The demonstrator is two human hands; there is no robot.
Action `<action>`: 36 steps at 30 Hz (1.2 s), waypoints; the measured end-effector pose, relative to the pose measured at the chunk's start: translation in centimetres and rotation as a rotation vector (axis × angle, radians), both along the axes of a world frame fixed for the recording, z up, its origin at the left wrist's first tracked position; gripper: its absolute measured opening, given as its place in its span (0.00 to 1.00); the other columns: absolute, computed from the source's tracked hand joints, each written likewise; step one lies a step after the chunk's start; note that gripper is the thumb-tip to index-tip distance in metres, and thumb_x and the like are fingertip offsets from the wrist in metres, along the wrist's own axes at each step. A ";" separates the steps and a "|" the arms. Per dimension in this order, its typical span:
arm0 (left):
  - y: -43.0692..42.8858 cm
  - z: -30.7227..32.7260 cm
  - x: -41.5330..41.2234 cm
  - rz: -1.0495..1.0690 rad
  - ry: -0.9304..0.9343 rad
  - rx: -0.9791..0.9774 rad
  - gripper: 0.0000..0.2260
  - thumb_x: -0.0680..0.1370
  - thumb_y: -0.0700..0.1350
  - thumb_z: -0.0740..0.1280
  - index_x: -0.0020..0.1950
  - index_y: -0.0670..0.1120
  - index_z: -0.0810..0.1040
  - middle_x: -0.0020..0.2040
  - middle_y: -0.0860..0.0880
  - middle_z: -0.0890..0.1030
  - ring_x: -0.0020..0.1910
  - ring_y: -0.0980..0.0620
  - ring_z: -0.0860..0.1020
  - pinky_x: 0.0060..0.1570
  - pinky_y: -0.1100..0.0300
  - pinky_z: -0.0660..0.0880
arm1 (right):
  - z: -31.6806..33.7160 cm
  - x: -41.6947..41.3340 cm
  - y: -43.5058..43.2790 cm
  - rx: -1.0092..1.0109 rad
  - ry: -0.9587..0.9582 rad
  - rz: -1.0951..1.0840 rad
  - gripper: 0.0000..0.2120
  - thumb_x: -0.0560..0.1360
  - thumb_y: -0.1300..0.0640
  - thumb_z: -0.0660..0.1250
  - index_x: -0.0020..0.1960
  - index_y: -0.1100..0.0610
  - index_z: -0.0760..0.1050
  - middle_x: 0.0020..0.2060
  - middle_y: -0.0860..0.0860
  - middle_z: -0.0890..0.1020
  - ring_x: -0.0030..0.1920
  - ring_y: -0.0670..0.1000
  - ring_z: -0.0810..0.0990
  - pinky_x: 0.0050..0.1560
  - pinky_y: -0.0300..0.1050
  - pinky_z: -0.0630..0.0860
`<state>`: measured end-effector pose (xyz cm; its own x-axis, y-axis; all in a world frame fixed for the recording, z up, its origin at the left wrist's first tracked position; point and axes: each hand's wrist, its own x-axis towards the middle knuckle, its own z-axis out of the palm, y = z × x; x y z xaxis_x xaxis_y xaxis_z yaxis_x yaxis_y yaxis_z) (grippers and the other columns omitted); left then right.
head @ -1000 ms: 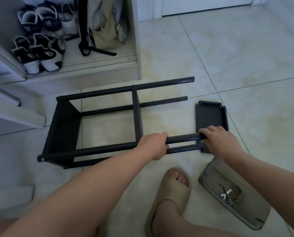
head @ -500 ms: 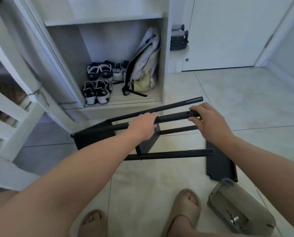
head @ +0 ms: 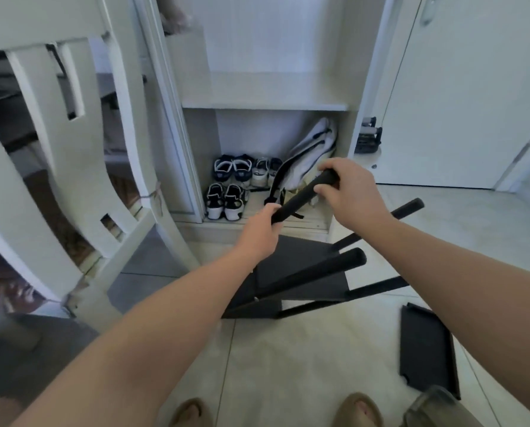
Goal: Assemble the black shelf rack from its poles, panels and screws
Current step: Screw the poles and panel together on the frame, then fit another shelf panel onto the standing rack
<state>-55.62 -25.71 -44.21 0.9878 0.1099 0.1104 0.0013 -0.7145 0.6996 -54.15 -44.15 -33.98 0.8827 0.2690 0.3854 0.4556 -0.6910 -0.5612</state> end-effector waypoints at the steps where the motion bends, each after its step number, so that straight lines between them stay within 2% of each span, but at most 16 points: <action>1: 0.4 0.3 -0.3 0.008 -0.023 -0.038 0.16 0.83 0.43 0.62 0.70 0.50 0.69 0.58 0.47 0.78 0.52 0.47 0.77 0.50 0.55 0.73 | 0.4 0.1 0.9 -0.017 -0.006 0.010 0.15 0.78 0.60 0.71 0.65 0.56 0.78 0.57 0.52 0.79 0.56 0.51 0.75 0.59 0.35 0.67; 3: 1.3 0.8 -1.5 -0.019 -0.077 -0.126 0.14 0.83 0.43 0.61 0.68 0.52 0.70 0.57 0.49 0.77 0.51 0.52 0.77 0.47 0.61 0.72 | 0.8 0.5 2.9 -0.046 -0.010 0.023 0.18 0.78 0.59 0.71 0.67 0.56 0.77 0.60 0.54 0.79 0.61 0.54 0.76 0.65 0.44 0.69; 5: 2.2 1.5 -3.4 -0.107 -0.107 -0.251 0.11 0.84 0.47 0.57 0.64 0.54 0.72 0.55 0.52 0.78 0.48 0.61 0.77 0.43 0.67 0.71 | 0.9 1.0 4.6 -0.059 -0.019 0.025 0.18 0.79 0.57 0.70 0.69 0.55 0.76 0.61 0.54 0.79 0.63 0.55 0.76 0.67 0.47 0.69; 7: 2.7 2.2 -5.3 -0.221 -0.111 -0.351 0.13 0.84 0.52 0.54 0.61 0.53 0.76 0.56 0.56 0.79 0.54 0.65 0.76 0.51 0.67 0.73 | 0.7 1.4 6.3 -0.072 -0.038 0.019 0.18 0.79 0.57 0.70 0.69 0.55 0.76 0.60 0.55 0.80 0.62 0.55 0.76 0.65 0.46 0.68; 10: 2.9 2.4 -7.4 -0.271 -0.098 -0.479 0.17 0.86 0.51 0.51 0.55 0.52 0.80 0.53 0.49 0.83 0.56 0.55 0.79 0.60 0.59 0.71 | 0.5 1.7 8.4 -0.060 -0.036 0.022 0.18 0.79 0.57 0.70 0.69 0.55 0.77 0.58 0.55 0.79 0.59 0.56 0.76 0.60 0.42 0.67; 12: 3.3 2.2 -8.2 -0.264 -0.144 -0.516 0.20 0.84 0.56 0.52 0.55 0.48 0.80 0.51 0.49 0.84 0.54 0.53 0.80 0.60 0.60 0.72 | 0.6 1.8 9.5 -0.067 -0.033 0.006 0.18 0.79 0.57 0.70 0.69 0.55 0.77 0.57 0.55 0.79 0.58 0.56 0.77 0.60 0.43 0.68; 14: 4.1 1.7 -8.8 -0.251 -0.191 -0.440 0.18 0.79 0.63 0.59 0.54 0.52 0.78 0.46 0.55 0.83 0.49 0.59 0.79 0.53 0.67 0.73 | 0.7 1.8 10.5 -0.069 -0.018 -0.002 0.19 0.79 0.57 0.70 0.69 0.55 0.76 0.58 0.56 0.79 0.58 0.57 0.77 0.62 0.47 0.72; 16: 4.8 1.0 -8.6 -0.192 -0.176 -0.380 0.07 0.75 0.61 0.69 0.47 0.61 0.76 0.40 0.59 0.79 0.41 0.62 0.77 0.42 0.69 0.72 | 0.8 1.7 11.5 -0.073 0.003 0.011 0.19 0.80 0.57 0.69 0.70 0.56 0.76 0.59 0.56 0.79 0.59 0.57 0.77 0.63 0.48 0.72; 17: 4.9 0.6 -8.2 -0.156 -0.175 -0.379 0.06 0.76 0.59 0.71 0.42 0.63 0.75 0.36 0.61 0.77 0.37 0.63 0.76 0.40 0.67 0.71 | 0.8 1.6 12.0 -0.081 0.015 0.022 0.19 0.80 0.57 0.69 0.71 0.56 0.75 0.60 0.56 0.79 0.60 0.56 0.77 0.63 0.47 0.72; 19: 5.0 0.2 -7.3 -0.057 -0.144 -0.410 0.12 0.77 0.57 0.70 0.35 0.62 0.74 0.29 0.62 0.73 0.31 0.63 0.72 0.37 0.62 0.67 | 0.8 1.3 12.8 -0.107 0.032 0.055 0.20 0.81 0.57 0.67 0.73 0.55 0.73 0.62 0.56 0.79 0.62 0.56 0.77 0.65 0.48 0.71; 23: 6.1 0.1 -6.0 0.020 -0.120 -0.481 0.17 0.79 0.57 0.69 0.33 0.53 0.72 0.24 0.59 0.68 0.26 0.58 0.67 0.34 0.58 0.66 | 1.1 0.8 12.3 -0.138 0.058 0.091 0.22 0.82 0.57 0.64 0.75 0.53 0.70 0.63 0.52 0.80 0.61 0.53 0.78 0.66 0.51 0.74; 25: 6.8 0.1 -5.3 0.033 -0.132 -0.495 0.17 0.79 0.56 0.69 0.31 0.53 0.72 0.23 0.58 0.68 0.26 0.57 0.67 0.34 0.58 0.66 | 1.2 0.8 10.9 -0.197 0.048 0.073 0.23 0.82 0.55 0.64 0.76 0.52 0.69 0.65 0.51 0.79 0.64 0.52 0.77 0.67 0.49 0.72; 29: 7.7 0.0 -3.5 0.054 -0.136 -0.508 0.18 0.79 0.54 0.70 0.31 0.53 0.69 0.23 0.60 0.68 0.24 0.60 0.67 0.33 0.59 0.65 | 0.9 1.1 7.3 -0.369 -0.016 -0.032 0.22 0.82 0.51 0.62 0.75 0.50 0.70 0.69 0.52 0.77 0.68 0.56 0.75 0.70 0.56 0.68; 32: 8.6 -0.2 -2.3 0.090 -0.142 -0.537 0.20 0.78 0.54 0.70 0.31 0.51 0.67 0.24 0.59 0.68 0.25 0.60 0.68 0.35 0.57 0.67 | -0.4 1.0 4.0 -0.540 -0.061 -0.168 0.21 0.82 0.47 0.60 0.74 0.49 0.70 0.70 0.51 0.75 0.72 0.56 0.69 0.74 0.59 0.56; 34: 9.0 -0.7 -1.7 0.120 -0.128 -0.556 0.18 0.78 0.54 0.69 0.33 0.49 0.69 0.28 0.54 0.70 0.28 0.56 0.70 0.38 0.55 0.69 | -1.5 1.1 1.7 -0.611 -0.043 -0.253 0.21 0.82 0.44 0.59 0.74 0.48 0.70 0.73 0.50 0.72 0.75 0.56 0.64 0.76 0.63 0.49; 36: 9.2 -1.4 -1.6 0.142 -0.106 -0.581 0.17 0.79 0.53 0.69 0.35 0.47 0.71 0.30 0.49 0.72 0.30 0.54 0.72 0.40 0.54 0.71 | -2.7 1.3 -0.4 -0.640 0.019 -0.336 0.24 0.82 0.41 0.58 0.76 0.48 0.67 0.75 0.50 0.68 0.77 0.55 0.61 0.77 0.64 0.49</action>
